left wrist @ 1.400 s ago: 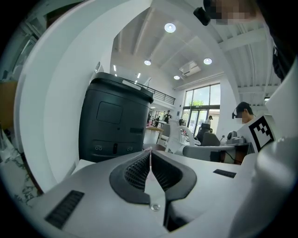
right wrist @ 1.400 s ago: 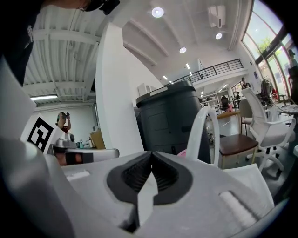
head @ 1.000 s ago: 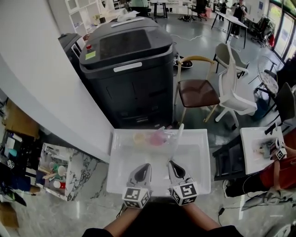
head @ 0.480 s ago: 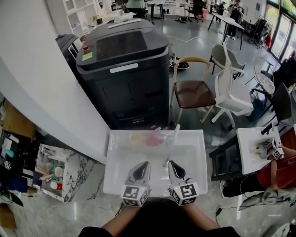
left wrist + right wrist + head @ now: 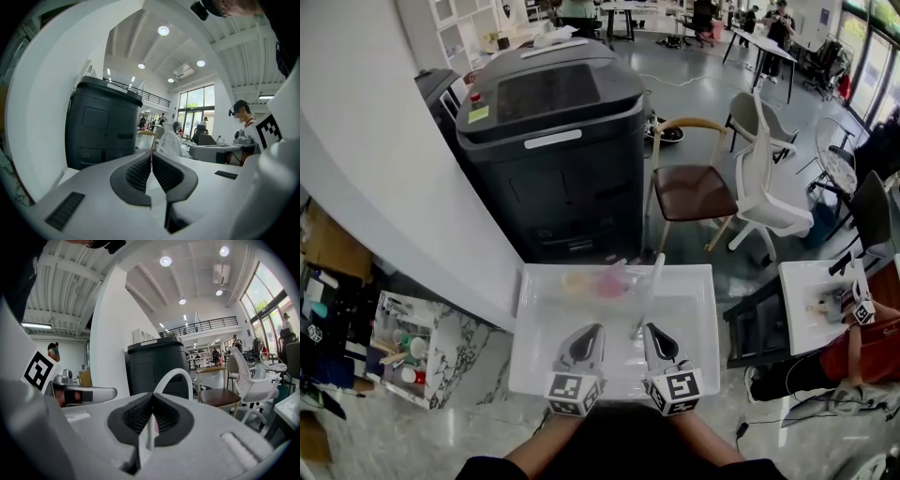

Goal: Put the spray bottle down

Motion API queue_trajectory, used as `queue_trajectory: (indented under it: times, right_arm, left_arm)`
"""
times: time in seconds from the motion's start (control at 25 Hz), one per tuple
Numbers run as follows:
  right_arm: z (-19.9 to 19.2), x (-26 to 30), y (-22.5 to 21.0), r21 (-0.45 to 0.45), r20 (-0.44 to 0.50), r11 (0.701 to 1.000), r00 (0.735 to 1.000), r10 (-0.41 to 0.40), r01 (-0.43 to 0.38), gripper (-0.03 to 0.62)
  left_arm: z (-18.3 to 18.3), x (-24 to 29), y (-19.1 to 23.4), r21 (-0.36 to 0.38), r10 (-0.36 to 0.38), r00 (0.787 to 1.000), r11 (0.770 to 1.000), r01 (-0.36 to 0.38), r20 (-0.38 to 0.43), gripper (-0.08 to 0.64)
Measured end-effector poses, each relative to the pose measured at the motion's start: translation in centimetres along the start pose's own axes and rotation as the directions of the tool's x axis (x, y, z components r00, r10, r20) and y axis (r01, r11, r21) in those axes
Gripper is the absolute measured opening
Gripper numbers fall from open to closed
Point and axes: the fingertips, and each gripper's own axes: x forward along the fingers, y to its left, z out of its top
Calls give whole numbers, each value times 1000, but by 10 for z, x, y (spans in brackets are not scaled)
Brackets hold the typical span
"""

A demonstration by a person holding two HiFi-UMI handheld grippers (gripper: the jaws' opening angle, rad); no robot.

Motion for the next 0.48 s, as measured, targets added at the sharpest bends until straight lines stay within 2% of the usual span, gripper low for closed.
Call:
queue_trajectory:
  times: [0.48]
  right_arm:
    - [-6, -4, 1, 2, -13, 1000, 1000, -17, 17, -3]
  left_arm:
    - [-4, -4, 1, -6, -3, 1000, 1000, 3, 0, 26]
